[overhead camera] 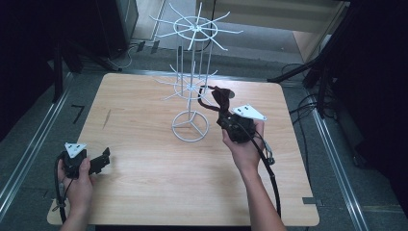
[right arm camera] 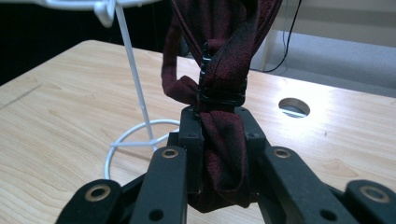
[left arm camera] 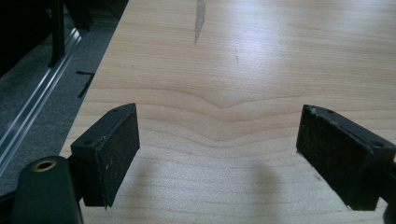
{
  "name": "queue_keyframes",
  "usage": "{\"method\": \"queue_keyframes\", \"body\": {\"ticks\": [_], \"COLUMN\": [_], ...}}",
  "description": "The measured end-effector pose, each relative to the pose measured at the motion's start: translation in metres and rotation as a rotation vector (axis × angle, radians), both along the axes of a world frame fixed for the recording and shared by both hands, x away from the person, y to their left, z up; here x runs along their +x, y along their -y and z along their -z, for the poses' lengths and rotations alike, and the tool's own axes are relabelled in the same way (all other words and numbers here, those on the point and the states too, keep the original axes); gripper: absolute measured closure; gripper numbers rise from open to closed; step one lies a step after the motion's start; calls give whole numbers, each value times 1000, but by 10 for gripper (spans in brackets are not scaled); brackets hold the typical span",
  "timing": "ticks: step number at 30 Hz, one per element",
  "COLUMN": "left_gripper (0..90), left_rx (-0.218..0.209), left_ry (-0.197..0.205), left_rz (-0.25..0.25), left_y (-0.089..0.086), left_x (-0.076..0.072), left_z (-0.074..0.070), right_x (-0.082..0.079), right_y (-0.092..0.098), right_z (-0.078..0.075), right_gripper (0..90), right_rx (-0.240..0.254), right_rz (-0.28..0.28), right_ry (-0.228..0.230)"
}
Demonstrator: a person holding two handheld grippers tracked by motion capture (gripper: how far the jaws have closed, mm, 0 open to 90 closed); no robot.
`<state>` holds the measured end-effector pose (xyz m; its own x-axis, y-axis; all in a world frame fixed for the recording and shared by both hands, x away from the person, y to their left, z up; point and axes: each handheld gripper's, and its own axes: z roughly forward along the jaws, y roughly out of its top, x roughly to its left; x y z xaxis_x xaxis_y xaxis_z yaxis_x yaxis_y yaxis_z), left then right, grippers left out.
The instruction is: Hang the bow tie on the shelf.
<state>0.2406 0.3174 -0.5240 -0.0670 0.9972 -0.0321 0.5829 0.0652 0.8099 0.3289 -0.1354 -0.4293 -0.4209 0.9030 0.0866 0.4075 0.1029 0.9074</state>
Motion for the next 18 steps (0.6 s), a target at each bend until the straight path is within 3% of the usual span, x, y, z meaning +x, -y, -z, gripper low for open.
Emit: {"method": "queue_keyframes", "body": {"ticks": [18], "left_gripper": [143], "left_rx": [-1], "left_ry": [1], "left_rz": [-2], "left_y": [0], "left_x": [0], "left_z": [0], "right_x": [12], "right_y": [-12], "right_z": [32], "right_gripper": [767], "right_rx": [-39], "right_rz": [-23], "right_ry": [-85]}}
